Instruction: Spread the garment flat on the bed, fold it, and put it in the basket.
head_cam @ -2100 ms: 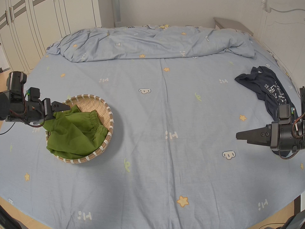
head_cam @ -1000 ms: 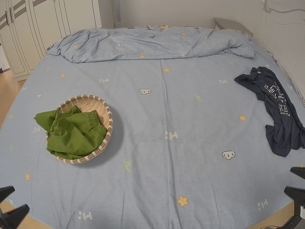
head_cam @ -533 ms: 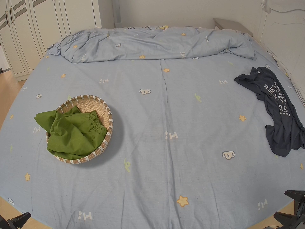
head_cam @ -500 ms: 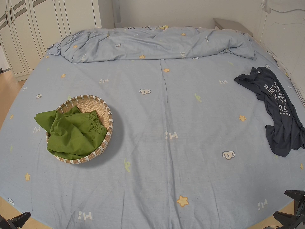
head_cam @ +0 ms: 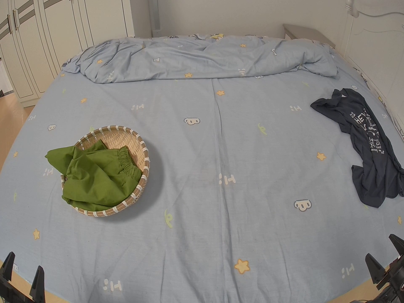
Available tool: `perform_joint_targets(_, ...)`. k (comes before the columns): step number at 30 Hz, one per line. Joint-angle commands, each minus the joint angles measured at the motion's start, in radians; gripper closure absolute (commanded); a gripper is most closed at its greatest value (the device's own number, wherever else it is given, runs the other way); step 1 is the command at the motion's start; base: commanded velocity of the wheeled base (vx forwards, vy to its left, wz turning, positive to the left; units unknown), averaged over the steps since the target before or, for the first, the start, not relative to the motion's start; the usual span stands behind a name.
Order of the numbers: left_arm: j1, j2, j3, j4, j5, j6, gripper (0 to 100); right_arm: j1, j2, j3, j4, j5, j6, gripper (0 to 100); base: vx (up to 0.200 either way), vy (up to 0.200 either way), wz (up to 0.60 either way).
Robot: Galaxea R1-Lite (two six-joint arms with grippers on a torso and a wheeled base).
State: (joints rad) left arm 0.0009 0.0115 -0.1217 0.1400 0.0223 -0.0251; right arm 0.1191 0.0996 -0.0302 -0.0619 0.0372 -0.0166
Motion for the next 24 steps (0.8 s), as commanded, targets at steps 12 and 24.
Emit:
perform_joint_targets(12, -0.001, -0.011, 0.066, -0.059, -0.047, -0.016, 0, -0.119, -0.081, 0.029, 0.027, 0.05, -0.089, 0, 0.0, 0.0, 0.0)
perform_joint_targets(24, -0.001, -0.011, 0.096, -0.079, -0.015, 0.024, 0, -0.121, -0.083, 0.03, 0.017, 0.266, -0.051, 0, 0.0, 0.0, 0.0)
